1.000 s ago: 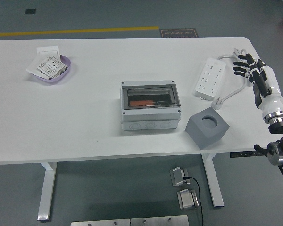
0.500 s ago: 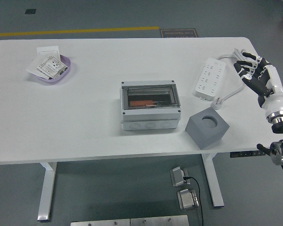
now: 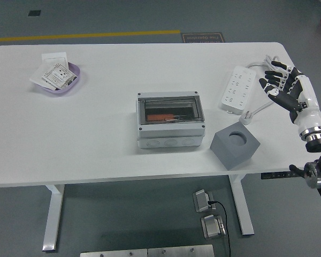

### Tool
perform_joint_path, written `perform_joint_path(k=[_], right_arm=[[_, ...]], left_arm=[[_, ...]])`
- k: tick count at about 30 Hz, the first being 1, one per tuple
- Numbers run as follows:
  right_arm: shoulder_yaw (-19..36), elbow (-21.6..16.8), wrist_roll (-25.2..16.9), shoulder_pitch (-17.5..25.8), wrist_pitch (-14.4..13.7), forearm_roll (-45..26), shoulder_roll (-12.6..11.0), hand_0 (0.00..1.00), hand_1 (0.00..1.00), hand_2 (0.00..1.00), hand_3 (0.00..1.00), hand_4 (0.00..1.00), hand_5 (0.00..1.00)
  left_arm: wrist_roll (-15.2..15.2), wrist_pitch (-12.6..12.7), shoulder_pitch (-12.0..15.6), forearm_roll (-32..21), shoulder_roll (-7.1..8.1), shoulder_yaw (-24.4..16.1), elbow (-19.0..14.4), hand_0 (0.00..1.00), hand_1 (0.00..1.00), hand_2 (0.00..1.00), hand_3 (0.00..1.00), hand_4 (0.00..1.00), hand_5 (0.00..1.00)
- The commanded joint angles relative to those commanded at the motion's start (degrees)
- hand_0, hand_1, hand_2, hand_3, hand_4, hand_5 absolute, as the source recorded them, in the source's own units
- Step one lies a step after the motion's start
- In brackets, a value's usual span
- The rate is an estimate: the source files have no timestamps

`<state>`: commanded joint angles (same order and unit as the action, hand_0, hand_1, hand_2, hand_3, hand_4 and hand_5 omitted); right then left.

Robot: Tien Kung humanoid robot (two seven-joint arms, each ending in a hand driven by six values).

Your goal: Pick up the cylinder from the cube,place it in the box,flap close box

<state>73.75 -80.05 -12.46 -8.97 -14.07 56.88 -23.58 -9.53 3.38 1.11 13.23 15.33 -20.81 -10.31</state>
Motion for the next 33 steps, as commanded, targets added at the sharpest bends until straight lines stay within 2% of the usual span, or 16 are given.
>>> perform_joint_path(k=[1, 12, 19, 33], right_arm=[[-0.07, 0.08, -0.05, 0.01, -0.02, -0.05, 0.01, 0.817, 0.740, 0.706, 0.746, 0.862, 0.225], [-0.99, 0.89, -0.59, -0.16, -0.24, -0.81, 0.57, 0.813, 0.732, 0.703, 0.745, 0.865, 0.234], [-1.30, 1.28, -0.68, -0.29, -0.64, -0.71, 1.26, 0.796, 0.711, 0.687, 0.743, 0.879, 0.274], [-1.57, 1.54, -0.37, -0.34, -1.17, 0.23, 1.86, 0.791, 0.709, 0.685, 0.739, 0.876, 0.273]], left_arm=[[0.09, -0.01, -0.02, -0.35, 0.07, 0.38, 0.00, 0.606, 0.644, 0.593, 0.597, 0.627, 0.153], [0.59, -0.06, 0.05, -2.90, 0.60, 3.29, 0.00, 0.606, 0.643, 0.594, 0.598, 0.627, 0.152], [1.29, -0.14, -0.17, -6.25, 0.83, 6.77, 0.00, 0.606, 0.643, 0.594, 0.599, 0.628, 0.156], [1.00, -0.13, 0.66, -5.54, 0.31, 5.28, 0.00, 0.606, 0.644, 0.594, 0.599, 0.629, 0.158]])
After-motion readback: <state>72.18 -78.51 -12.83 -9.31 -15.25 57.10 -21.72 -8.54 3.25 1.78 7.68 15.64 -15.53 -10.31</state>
